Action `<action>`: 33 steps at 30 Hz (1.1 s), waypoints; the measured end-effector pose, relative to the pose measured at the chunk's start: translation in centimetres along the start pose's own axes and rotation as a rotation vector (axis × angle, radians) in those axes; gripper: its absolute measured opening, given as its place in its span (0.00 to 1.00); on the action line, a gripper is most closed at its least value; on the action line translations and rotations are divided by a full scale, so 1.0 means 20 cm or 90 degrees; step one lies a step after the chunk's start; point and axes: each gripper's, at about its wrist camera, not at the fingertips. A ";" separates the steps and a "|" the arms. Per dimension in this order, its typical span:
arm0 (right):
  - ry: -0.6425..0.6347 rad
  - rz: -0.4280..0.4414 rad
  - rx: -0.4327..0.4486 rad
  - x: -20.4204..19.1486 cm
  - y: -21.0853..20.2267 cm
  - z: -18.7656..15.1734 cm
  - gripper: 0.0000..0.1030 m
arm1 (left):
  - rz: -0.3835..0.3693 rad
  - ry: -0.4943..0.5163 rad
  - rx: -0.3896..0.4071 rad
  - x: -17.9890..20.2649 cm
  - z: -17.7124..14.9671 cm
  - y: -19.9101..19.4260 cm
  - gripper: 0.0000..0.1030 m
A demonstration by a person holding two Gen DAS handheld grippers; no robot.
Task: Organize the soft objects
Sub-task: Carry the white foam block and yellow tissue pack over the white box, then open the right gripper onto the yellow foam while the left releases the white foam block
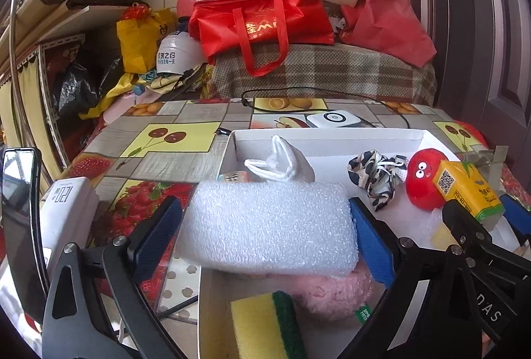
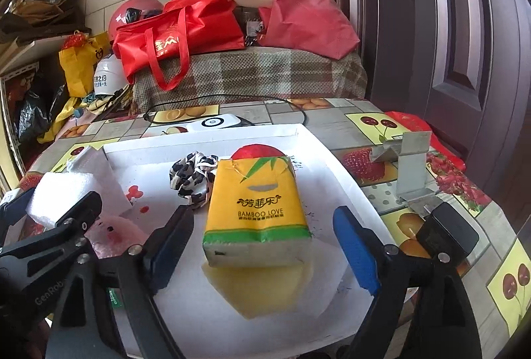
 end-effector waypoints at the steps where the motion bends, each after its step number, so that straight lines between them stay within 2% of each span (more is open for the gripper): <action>1: -0.005 -0.008 0.007 -0.01 -0.01 0.00 0.87 | 0.005 -0.003 0.007 0.00 0.00 -0.01 0.96; 4: -0.018 -0.023 0.028 -0.03 -0.05 0.00 0.89 | 0.017 -0.009 0.034 -0.01 0.00 -0.05 0.96; 9: -0.003 -0.038 0.047 -0.01 -0.07 0.00 1.00 | 0.011 -0.022 0.064 -0.03 -0.01 -0.09 0.98; 19: -0.004 -0.053 0.098 -0.02 -0.14 -0.01 1.00 | 0.001 -0.032 0.105 -0.05 -0.01 -0.15 0.99; 27: -0.001 -0.058 0.132 -0.02 -0.18 -0.03 1.00 | -0.073 -0.086 0.103 -0.15 -0.02 -0.20 1.00; 33: -0.024 -0.064 0.138 -0.05 -0.21 -0.03 1.00 | -0.093 -0.117 0.092 -0.20 -0.04 -0.24 1.00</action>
Point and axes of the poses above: each gripper's, at about its wrist camera, not at the fingertips, and y roughly the way its jaws point, x to its right, z to its top, and after that the axes turned 8 degrees about -y, right-handed
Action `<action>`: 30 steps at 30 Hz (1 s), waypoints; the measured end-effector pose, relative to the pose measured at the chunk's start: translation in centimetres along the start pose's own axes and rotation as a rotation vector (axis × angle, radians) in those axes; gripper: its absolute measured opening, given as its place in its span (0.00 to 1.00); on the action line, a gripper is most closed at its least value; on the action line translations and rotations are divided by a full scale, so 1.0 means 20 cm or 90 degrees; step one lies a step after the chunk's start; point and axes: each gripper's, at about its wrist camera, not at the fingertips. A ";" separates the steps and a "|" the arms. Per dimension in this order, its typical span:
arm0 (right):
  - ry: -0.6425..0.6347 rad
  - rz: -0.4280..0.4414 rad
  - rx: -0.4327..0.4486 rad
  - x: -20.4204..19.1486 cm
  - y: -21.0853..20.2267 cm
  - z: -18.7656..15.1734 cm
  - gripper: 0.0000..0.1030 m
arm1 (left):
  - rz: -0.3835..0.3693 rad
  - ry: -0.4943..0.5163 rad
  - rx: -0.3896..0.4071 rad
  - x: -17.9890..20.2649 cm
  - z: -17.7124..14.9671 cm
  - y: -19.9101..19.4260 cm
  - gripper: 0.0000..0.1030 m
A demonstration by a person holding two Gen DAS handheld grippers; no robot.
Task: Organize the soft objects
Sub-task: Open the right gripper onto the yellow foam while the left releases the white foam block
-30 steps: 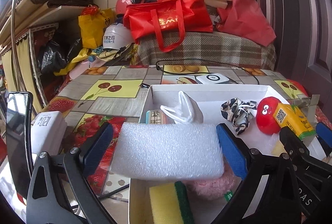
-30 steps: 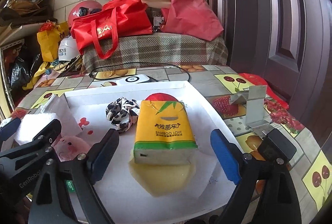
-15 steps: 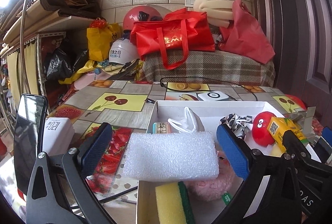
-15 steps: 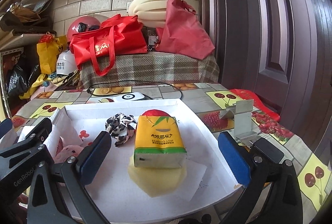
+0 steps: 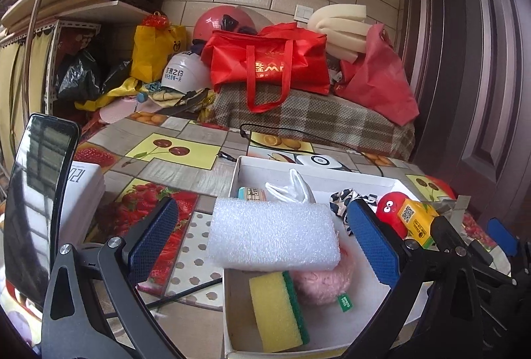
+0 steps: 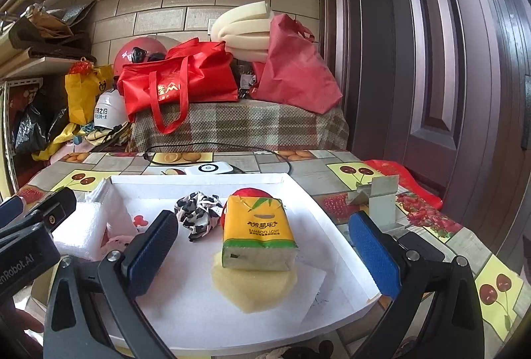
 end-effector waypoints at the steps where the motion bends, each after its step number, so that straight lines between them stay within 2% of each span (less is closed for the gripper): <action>1: 0.002 0.000 0.001 0.01 -0.01 0.00 1.00 | 0.002 -0.004 0.001 0.00 0.00 -0.01 1.00; 7: 0.005 0.005 0.003 0.02 -0.07 -0.03 1.00 | -0.017 -0.023 -0.005 -0.05 -0.03 -0.09 1.00; 10: -0.006 0.015 0.007 0.01 -0.12 -0.04 1.00 | -0.012 -0.016 -0.009 -0.05 -0.04 -0.13 1.00; 16: -0.011 0.034 0.001 0.04 -0.19 -0.06 1.00 | -0.020 0.045 0.012 0.03 -0.09 -0.25 1.00; 21: -0.010 0.044 -0.018 0.10 -0.24 -0.10 1.00 | -0.032 0.078 -0.002 0.07 -0.12 -0.28 1.00; 25: 0.003 0.051 -0.010 0.19 -0.30 -0.14 1.00 | -0.041 0.130 0.004 0.14 -0.16 -0.31 1.00; 27: 0.000 0.048 -0.016 0.24 -0.33 -0.16 1.00 | -0.054 0.156 0.002 0.18 -0.18 -0.33 1.00; 30: -0.002 0.044 -0.039 0.35 -0.34 -0.19 1.00 | -0.090 0.178 -0.030 0.24 -0.21 -0.33 1.00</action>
Point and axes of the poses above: each gripper's, at about its wrist camera, not at the fingertips, and y roughly the way its jaws point, x to its right, z to its top, and after that the axes turned 8 degrees about -y, right-handed
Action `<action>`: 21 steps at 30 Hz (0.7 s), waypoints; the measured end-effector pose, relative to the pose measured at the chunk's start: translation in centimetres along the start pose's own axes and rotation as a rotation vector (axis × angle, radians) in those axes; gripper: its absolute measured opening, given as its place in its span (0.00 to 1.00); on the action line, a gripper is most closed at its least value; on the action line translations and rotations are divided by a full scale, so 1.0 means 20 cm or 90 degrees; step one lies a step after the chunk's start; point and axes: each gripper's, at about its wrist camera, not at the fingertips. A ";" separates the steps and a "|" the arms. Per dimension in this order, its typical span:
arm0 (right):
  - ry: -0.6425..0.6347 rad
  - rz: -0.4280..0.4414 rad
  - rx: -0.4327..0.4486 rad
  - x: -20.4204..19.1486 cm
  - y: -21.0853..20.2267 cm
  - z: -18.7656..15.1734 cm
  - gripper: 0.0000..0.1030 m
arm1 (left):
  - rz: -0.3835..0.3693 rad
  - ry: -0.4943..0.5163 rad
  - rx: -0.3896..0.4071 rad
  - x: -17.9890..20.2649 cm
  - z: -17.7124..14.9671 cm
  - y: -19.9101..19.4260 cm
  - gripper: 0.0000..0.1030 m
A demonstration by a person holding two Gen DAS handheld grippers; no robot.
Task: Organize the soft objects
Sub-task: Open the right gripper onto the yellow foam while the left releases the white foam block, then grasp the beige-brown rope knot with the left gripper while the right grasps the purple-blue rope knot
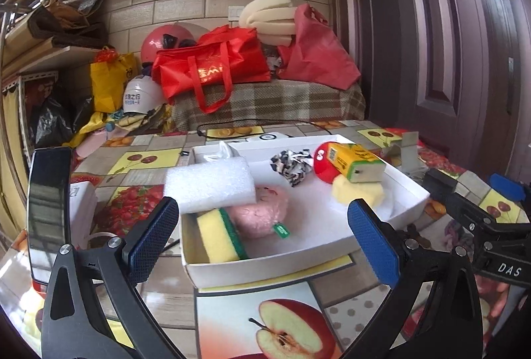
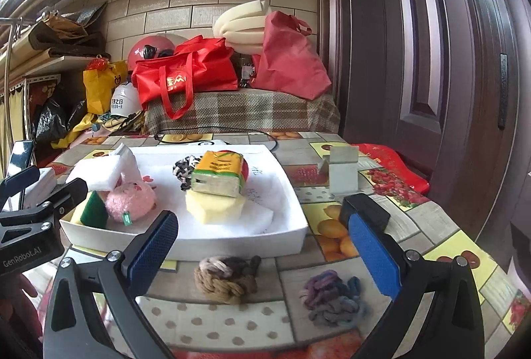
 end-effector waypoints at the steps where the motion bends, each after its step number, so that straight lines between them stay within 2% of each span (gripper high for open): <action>1: 0.001 0.001 -0.014 0.04 0.00 -0.01 1.00 | -0.015 0.009 -0.011 0.02 -0.01 0.01 1.00; 6: -0.012 0.034 -0.111 0.25 0.05 -0.09 1.00 | -0.101 0.052 -0.086 0.16 -0.04 0.05 1.00; 11: -0.005 0.127 -0.208 0.32 0.15 -0.17 1.00 | -0.171 0.095 -0.185 0.32 -0.09 0.14 1.00; 14: -0.019 0.152 -0.258 0.29 0.21 -0.19 0.99 | -0.175 0.106 -0.237 0.38 -0.12 0.20 1.00; 17: -0.031 0.152 -0.284 0.26 0.26 -0.20 0.84 | -0.178 0.098 -0.276 0.43 -0.14 0.26 0.99; 18: -0.031 0.155 -0.289 0.26 0.27 -0.20 0.73 | -0.179 0.095 -0.285 0.45 -0.15 0.28 0.99; 20: -0.034 0.160 -0.298 0.25 0.28 -0.21 0.62 | -0.181 0.091 -0.295 0.47 -0.15 0.30 0.99; 21: -0.034 0.166 -0.287 0.26 0.26 -0.20 0.48 | -0.182 0.093 -0.299 0.49 -0.16 0.30 0.99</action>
Point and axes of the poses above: each gripper's, at about its wrist camera, not at the fingertips, and y roughly the way its jaws point, x to its right, z to its top, and after that the axes turned 8 degrees about -y, right-handed
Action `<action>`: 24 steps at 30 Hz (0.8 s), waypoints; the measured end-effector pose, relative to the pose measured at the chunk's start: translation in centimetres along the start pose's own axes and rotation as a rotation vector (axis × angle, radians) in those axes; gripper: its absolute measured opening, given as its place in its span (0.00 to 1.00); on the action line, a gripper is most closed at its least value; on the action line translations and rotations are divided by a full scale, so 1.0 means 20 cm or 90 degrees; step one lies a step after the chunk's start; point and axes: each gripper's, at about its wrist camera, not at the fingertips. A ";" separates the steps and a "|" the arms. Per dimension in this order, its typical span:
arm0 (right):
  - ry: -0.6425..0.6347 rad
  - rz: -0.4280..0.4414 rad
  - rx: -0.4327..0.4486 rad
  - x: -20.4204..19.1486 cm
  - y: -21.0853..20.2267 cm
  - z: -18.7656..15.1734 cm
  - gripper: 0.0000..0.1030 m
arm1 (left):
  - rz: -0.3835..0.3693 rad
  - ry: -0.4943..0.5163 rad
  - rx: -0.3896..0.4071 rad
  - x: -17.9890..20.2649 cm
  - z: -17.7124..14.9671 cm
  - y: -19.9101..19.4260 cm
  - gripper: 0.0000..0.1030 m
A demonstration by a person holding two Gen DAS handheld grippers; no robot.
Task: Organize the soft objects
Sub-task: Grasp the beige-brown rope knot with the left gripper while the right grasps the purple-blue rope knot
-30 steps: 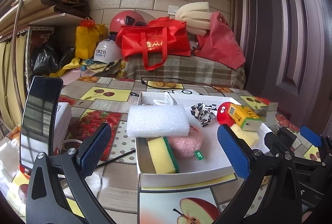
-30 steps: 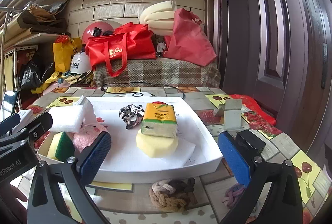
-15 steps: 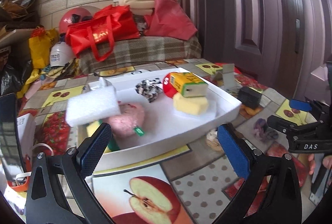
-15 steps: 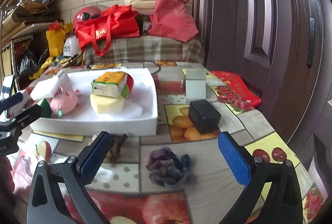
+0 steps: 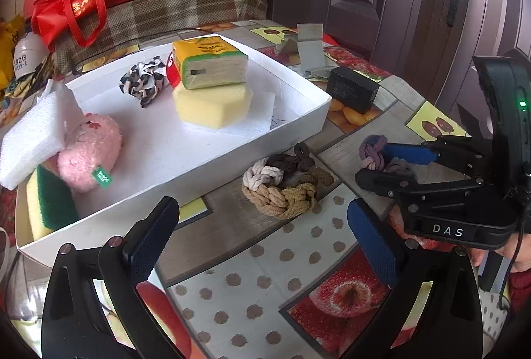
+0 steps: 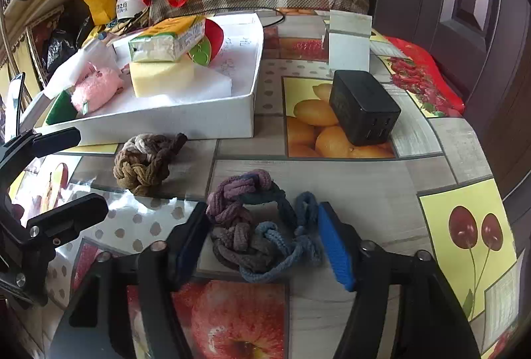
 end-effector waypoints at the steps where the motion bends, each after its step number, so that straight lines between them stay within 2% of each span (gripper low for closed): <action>1: -0.001 0.005 0.007 0.00 -0.02 -0.01 0.36 | 0.002 0.003 -0.004 0.01 0.00 0.01 0.99; 2: 0.004 0.003 0.011 0.02 -0.03 -0.03 0.29 | 0.007 0.008 -0.008 0.03 0.00 0.02 0.99; 8: 0.166 0.014 0.054 0.27 -0.17 -0.19 0.28 | 0.014 0.005 -0.050 0.06 0.02 0.11 0.95; 10: 0.217 0.038 0.057 0.34 -0.18 -0.23 0.28 | 0.023 -0.003 -0.063 0.07 0.03 0.14 0.93; 14: 0.246 0.059 0.060 0.38 -0.18 -0.24 0.27 | 0.052 0.001 -0.074 0.10 0.05 0.19 0.88; 16: 0.241 0.061 0.058 0.38 -0.17 -0.24 0.28 | 0.063 0.012 -0.072 0.13 0.06 0.21 0.82; 17: 0.239 0.061 0.057 0.38 -0.17 -0.23 0.27 | 0.066 0.017 -0.067 0.14 0.06 0.21 0.70; 18: 0.238 0.062 0.058 0.38 -0.17 -0.23 0.27 | 0.065 0.023 -0.061 0.15 0.06 0.20 0.51; 19: 0.239 0.063 0.058 0.38 -0.17 -0.23 0.27 | 0.054 0.033 -0.058 0.17 0.06 0.20 0.44; 21: 0.241 0.064 0.059 0.38 -0.17 -0.23 0.27 | 0.060 0.045 -0.049 0.18 0.05 0.18 0.36; 24: 0.241 0.063 0.060 0.38 -0.17 -0.23 0.27 | 0.062 0.048 -0.027 0.18 0.05 0.15 0.36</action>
Point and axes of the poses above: each gripper's, at about its wrist camera, not at the fingertips, and y roughly the way its jaws point, x to its right, z to its top, and after that the axes turned 8 degrees about -y, right-handed
